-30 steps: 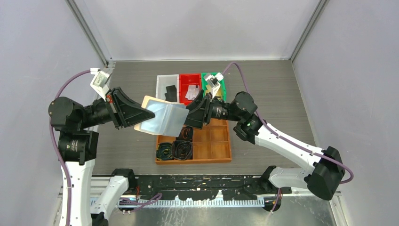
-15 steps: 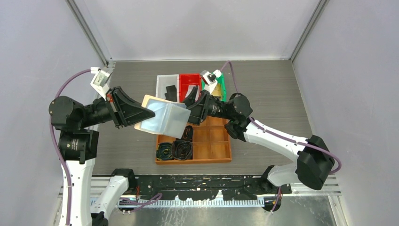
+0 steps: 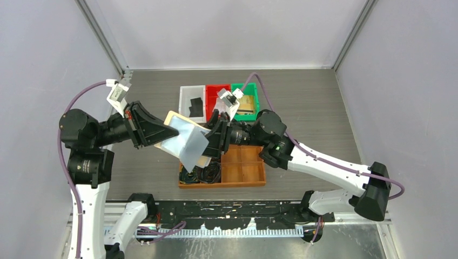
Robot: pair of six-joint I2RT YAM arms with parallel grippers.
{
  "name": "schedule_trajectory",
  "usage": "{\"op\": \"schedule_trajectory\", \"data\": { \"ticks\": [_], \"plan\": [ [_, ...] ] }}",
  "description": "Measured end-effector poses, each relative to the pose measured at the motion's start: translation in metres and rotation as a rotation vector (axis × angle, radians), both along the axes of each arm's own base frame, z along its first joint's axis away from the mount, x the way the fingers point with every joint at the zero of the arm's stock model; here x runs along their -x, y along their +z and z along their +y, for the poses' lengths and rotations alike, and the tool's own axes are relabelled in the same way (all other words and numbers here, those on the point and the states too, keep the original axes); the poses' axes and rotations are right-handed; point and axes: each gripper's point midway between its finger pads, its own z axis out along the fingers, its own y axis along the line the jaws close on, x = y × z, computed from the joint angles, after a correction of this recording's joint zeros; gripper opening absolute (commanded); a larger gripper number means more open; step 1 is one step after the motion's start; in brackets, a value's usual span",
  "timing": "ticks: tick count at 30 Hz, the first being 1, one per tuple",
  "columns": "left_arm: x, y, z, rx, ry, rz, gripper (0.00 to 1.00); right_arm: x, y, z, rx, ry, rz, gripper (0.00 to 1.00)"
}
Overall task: Take the credit cards out of the card holder
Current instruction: Remove the credit card from the card holder.
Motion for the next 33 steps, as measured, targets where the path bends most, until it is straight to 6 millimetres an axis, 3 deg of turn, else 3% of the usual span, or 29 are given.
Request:
{"op": "schedule_trajectory", "data": {
  "ticks": [3, 4, 6, 7, 10, 12, 17, 19, 27, 30, 33],
  "plan": [
    [0.0, -0.002, 0.0, -0.006, 0.005, -0.011, 0.01, -0.001, -0.004, -0.001, 0.027, -0.027, -0.01, 0.34],
    [0.0, -0.003, 0.001, -0.009, 0.008, -0.014, 0.05, -0.002, -0.005, -0.001, 0.035, -0.033, -0.01, 0.25],
    [-0.002, -0.005, 0.002, -0.017, 0.02, -0.026, 0.3, -0.005, -0.01, -0.001, 0.06, -0.05, -0.003, 0.05],
    [-0.003, -0.007, 0.002, -0.024, 0.024, -0.037, 0.46, -0.009, -0.013, 0.0, 0.079, -0.071, 0.005, 0.01],
    [-0.004, -0.02, 0.004, -0.067, 0.056, -0.083, 0.81, -0.024, -0.025, 0.002, 0.189, -0.165, 0.053, 0.01],
    [-0.008, -0.033, 0.008, -0.112, 0.096, -0.115, 0.97, -0.038, -0.03, 0.002, 0.305, -0.262, 0.073, 0.01],
    [-0.017, -0.063, 0.016, -0.197, 0.181, -0.146, 1.0, -0.066, -0.029, -0.005, 0.562, -0.492, 0.007, 0.01],
    [-0.019, -0.075, 0.018, -0.215, 0.193, -0.133, 1.0, -0.071, -0.041, -0.009, 0.667, -0.549, -0.022, 0.01],
    [-0.037, -0.124, 0.03, -0.27, 0.319, -0.078, 1.0, -0.092, -0.128, -0.021, 1.201, -0.768, -0.189, 0.01],
    [-0.036, -0.138, 0.034, -0.278, 0.362, -0.077, 1.0, -0.1, -0.144, -0.019, 1.33, -0.83, -0.262, 0.01],
    [-0.037, -0.15, 0.038, -0.289, 0.394, -0.078, 1.0, -0.108, -0.146, -0.012, 1.386, -0.877, -0.313, 0.01]
  ]
}}
